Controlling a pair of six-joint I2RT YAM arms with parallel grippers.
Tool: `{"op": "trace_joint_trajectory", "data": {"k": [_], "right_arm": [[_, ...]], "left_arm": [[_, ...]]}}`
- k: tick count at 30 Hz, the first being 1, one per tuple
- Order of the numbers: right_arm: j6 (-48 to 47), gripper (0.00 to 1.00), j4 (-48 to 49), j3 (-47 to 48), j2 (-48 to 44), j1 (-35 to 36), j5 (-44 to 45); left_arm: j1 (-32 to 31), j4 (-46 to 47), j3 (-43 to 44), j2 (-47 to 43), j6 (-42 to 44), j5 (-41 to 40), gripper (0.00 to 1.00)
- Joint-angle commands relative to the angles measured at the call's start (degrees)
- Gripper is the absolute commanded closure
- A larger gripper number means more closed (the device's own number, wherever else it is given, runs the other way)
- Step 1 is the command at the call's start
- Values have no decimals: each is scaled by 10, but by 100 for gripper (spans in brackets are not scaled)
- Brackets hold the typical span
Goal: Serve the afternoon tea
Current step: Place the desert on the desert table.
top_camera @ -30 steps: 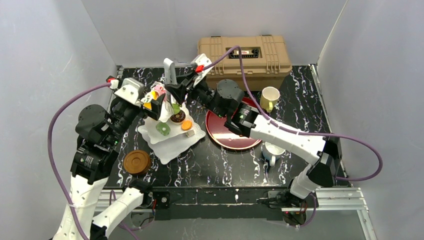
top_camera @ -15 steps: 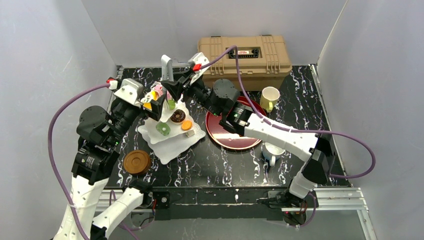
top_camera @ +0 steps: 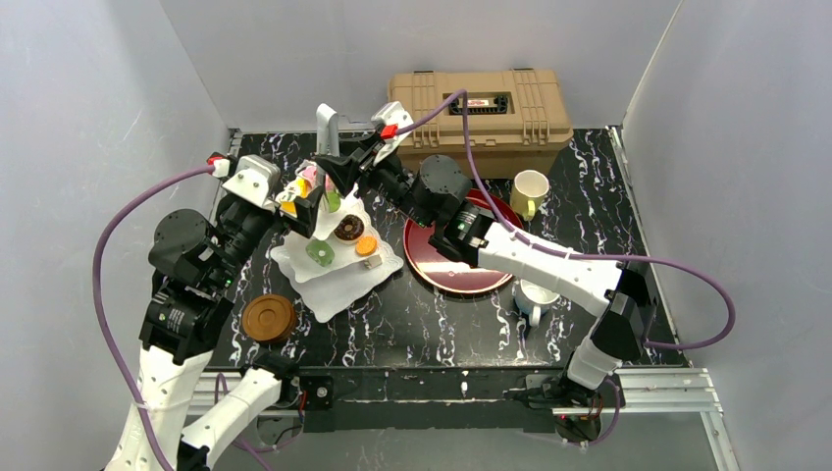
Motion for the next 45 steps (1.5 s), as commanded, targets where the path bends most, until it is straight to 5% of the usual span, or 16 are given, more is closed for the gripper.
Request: {"op": "trace_joint_trajectory", "data": {"k": [1,10,17,32,45], "right_arm": [[5,58,56,14,-1,3,3],[3,53,54,5,-9,3,3],[2,53,56,-10,-19,3,4],[-7,51,63,-9,-22,3,-20],[-10,43,67,-22,-37,3,-19]], "left_arm": [[1,14,11,-1,9,-6,1],[1,44,12,11,26,-18,1],[3,175,50,87,107,-178,1],[6,70,97,112,43,-10,1],[7,69,71,94,45,-13,1]]}}
